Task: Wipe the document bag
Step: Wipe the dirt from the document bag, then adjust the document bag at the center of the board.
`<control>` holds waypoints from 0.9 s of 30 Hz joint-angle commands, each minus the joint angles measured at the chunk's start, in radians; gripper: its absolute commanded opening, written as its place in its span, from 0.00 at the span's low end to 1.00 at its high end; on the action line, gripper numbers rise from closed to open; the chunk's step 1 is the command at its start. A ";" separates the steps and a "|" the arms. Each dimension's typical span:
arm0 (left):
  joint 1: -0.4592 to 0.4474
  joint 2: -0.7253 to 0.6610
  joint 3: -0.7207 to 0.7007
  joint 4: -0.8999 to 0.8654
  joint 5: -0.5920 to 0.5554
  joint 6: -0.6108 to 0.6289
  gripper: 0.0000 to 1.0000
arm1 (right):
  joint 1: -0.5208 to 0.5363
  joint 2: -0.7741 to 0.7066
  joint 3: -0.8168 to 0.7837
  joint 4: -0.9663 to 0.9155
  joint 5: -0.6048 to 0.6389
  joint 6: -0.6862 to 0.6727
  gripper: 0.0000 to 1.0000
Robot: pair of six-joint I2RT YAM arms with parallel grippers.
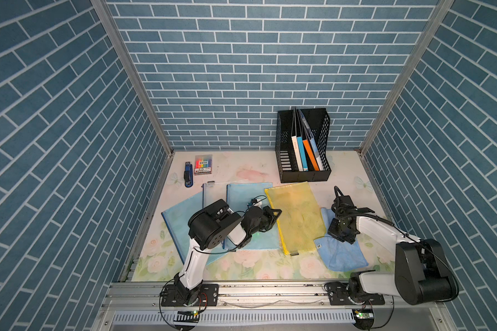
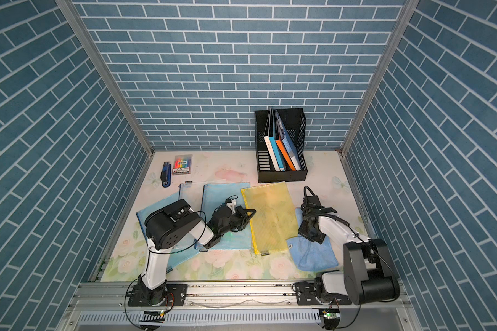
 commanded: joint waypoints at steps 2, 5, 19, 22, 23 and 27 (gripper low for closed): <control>0.013 -0.098 0.050 -0.155 0.044 0.121 0.00 | -0.076 0.003 0.112 -0.048 0.016 -0.128 0.00; 0.027 -0.185 0.093 -0.337 0.066 0.229 0.00 | -0.109 -0.014 0.172 -0.079 0.028 -0.181 0.00; 0.059 -0.406 0.749 -1.706 -0.230 0.813 0.00 | -0.129 0.008 0.168 0.008 -0.119 -0.217 0.00; 0.069 -0.400 0.864 -1.858 -0.296 0.835 0.00 | -0.129 0.020 0.170 0.018 -0.160 -0.225 0.00; 0.070 -0.390 0.910 -1.909 -0.318 0.845 0.00 | -0.129 0.024 0.171 0.023 -0.172 -0.229 0.00; 0.068 -0.299 1.142 -2.152 -0.405 0.915 0.00 | -0.126 0.047 0.172 0.042 -0.214 -0.237 0.00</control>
